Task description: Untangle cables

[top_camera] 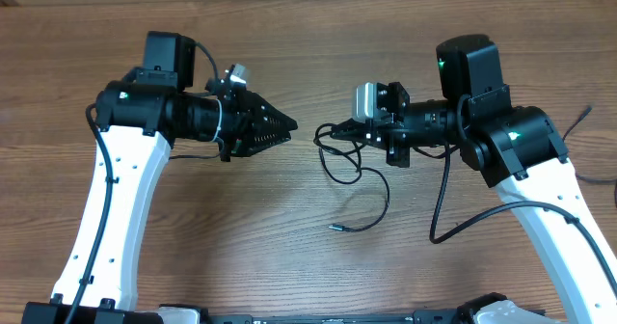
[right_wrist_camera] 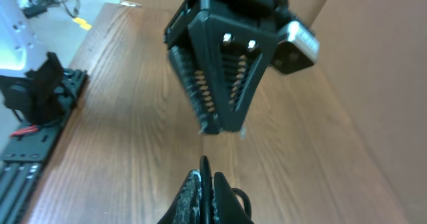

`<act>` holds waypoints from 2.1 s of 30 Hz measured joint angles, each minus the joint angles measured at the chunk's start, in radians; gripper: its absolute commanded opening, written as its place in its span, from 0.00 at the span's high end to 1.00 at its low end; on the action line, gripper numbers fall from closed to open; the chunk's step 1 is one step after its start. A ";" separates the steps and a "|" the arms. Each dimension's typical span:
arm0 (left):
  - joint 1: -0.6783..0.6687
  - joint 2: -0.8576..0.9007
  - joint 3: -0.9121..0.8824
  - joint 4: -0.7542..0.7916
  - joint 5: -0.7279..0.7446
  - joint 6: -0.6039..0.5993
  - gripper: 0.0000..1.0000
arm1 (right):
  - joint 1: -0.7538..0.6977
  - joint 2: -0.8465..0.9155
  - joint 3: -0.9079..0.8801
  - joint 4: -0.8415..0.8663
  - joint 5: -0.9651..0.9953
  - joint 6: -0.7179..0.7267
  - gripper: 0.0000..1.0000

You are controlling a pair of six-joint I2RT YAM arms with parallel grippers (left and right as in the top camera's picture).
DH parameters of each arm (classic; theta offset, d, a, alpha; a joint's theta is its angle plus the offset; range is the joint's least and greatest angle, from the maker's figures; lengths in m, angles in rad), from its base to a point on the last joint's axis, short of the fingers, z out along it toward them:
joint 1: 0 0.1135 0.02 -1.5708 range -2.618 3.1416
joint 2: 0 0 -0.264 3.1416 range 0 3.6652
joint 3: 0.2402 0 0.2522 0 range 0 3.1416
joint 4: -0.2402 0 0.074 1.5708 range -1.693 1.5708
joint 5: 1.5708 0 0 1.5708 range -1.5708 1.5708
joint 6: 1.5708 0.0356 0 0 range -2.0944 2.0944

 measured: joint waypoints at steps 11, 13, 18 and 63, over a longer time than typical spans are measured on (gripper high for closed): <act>-0.040 0.000 0.000 0.027 -0.080 -0.108 0.64 | 0.013 0.000 0.000 -0.015 0.019 -0.098 0.96; -0.040 0.000 0.000 0.043 -0.094 -0.140 0.65 | 0.031 0.000 0.000 -0.014 0.019 -0.115 0.96; -0.040 0.004 0.000 0.070 -0.119 -0.212 0.67 | 0.074 0.000 0.000 -0.014 0.019 -0.146 0.96; -0.122 0.138 0.000 0.168 0.098 -0.315 0.71 | 0.138 0.048 0.000 0.031 0.359 -0.220 0.96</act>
